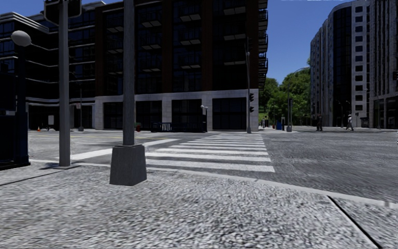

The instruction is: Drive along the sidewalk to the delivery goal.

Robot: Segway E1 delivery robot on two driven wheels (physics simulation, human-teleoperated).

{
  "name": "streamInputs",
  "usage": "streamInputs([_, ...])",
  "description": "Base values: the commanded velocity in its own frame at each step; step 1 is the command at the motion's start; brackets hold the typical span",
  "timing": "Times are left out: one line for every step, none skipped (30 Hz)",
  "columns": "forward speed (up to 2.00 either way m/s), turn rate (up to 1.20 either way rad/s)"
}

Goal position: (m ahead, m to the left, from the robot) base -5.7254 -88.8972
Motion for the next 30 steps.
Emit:
streamInputs([2.00,-0.28])
streamInputs([2.00,-0.28])
streamInputs([2.00,-0.28])
streamInputs([2.00,-0.30])
streamInputs([2.00,-0.35])
streamInputs([2.00,-0.37])
streamInputs([2.00,-0.37])
streamInputs([2.00,-0.37])
streamInputs([2.00,-0.37])
streamInputs([2.00,-0.37])
streamInputs([2.00,-0.37])
streamInputs([2.00,-0.37])
streamInputs([2.00,-0.37])
streamInputs([2.00,-0.37])
streamInputs([2.00,-0.37])
streamInputs([2.00,-0.37])
streamInputs([2.00,-0.37])
streamInputs([2.00,-0.37])
streamInputs([2.00,-0.37])
streamInputs([2.00,-0.37])
streamInputs([2.00,-0.37])
streamInputs([2.00,-0.37])
streamInputs([2.00,-0.37])
streamInputs([2.00,-0.37])
streamInputs([2.00,-0.37])
streamInputs([2.00,-0.37])
streamInputs([2.00,-0.35])
streamInputs([2.00,0.00])
streamInputs([2.00,0.00])
streamInputs([2.00,0.00])
